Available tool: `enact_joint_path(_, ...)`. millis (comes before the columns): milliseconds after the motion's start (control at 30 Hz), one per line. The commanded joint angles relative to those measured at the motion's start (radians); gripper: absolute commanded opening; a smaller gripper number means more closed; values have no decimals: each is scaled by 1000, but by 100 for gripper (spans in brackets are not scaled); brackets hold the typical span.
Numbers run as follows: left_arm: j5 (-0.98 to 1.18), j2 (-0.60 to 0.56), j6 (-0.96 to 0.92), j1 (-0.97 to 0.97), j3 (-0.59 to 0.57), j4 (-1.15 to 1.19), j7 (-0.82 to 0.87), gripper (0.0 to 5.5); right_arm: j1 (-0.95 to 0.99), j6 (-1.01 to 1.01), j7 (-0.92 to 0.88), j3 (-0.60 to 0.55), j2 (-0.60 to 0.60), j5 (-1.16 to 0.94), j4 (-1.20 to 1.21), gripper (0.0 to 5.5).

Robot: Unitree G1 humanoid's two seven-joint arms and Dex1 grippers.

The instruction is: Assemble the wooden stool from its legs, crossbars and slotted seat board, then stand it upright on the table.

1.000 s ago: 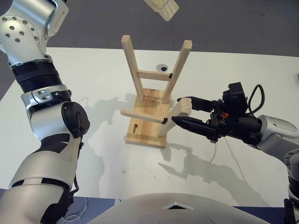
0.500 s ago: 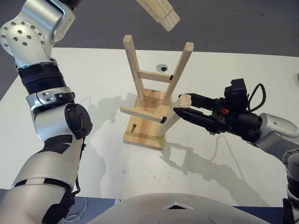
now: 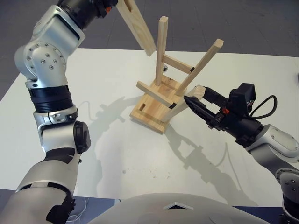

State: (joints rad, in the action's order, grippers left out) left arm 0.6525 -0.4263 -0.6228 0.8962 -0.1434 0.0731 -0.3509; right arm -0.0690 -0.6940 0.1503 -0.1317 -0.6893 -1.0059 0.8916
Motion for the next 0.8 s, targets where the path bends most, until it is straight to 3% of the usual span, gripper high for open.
enact_joint_path(33,-165,-67,107,-111,93,-59,-67,105,13,-76,-78,49,2,53,-16,219)
enact_joint_path(167,-184,-77,95,-229,98,-133,-115,105,91,-99,-159,91,32,83,-14,219)
enact_joint_path(200,-177,-75,81,-251,87,-139,-118,105,105,-102,-174,97,43,83,-17,255)
enact_joint_path(533,-121,43,-14,-325,10,-129,-42,105,113,-89,-185,51,113,67,-16,423)
enact_joint_path(800,-9,124,-197,-455,-76,-352,117,105,71,-85,-184,42,135,65,17,540)
